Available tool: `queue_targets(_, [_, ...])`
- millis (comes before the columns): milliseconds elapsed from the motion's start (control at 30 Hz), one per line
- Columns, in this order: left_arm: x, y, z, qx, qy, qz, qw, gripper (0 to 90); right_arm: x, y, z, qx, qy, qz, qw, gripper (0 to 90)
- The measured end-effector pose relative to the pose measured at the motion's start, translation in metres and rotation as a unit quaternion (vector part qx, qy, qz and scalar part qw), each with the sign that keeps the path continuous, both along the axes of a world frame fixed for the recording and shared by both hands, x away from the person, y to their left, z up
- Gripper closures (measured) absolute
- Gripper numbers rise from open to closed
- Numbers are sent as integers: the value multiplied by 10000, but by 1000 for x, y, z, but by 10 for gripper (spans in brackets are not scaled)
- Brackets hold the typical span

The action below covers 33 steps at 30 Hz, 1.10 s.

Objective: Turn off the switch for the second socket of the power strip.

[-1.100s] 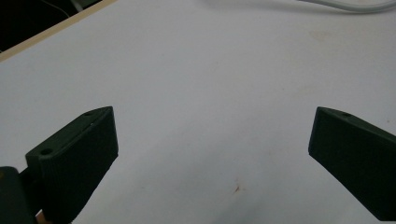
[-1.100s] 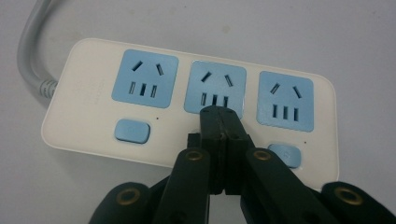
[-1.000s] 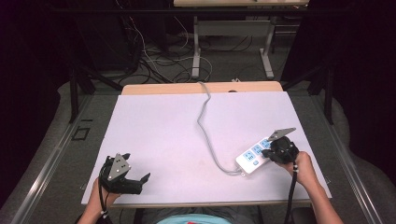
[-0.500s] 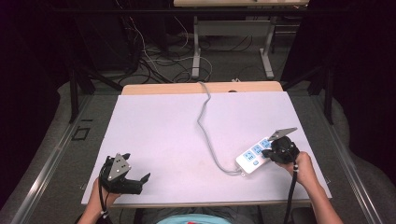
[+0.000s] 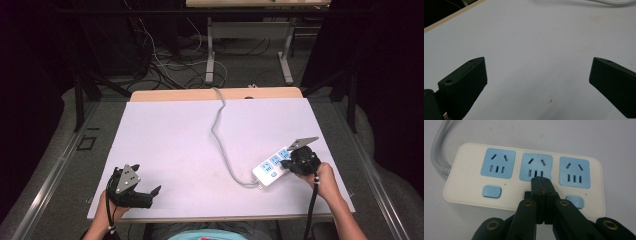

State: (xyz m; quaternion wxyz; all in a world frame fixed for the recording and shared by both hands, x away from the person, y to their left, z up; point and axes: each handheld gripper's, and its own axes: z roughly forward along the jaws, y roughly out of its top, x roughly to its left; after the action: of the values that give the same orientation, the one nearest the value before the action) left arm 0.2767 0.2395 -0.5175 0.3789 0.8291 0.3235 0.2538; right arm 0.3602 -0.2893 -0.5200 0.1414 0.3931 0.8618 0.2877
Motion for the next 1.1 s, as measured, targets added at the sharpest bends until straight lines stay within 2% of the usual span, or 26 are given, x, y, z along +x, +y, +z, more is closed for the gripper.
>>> queue_targets(367, [0,0,0,-11,1,-4,10000,16,0,0,-1,16,-29,15,10000,900])
queue_targets(633, [0,0,0,51,-28,-18,10000,16,-1,3,0,-86,-38,-48,9999,900])
queue_targets(833, [0,0,0,6,3,-8,10000,16,-1,2,0,-79,-43,-40,10000,900])
queue_targets(1033, [0,0,0,7,1,-14,10000,15,-2,2,0,-100,-99,13,9999,900])
queue_targets(1100, [0,0,0,9,-3,-12,10000,16,-1,3,0,-181,-194,16,9996,900])
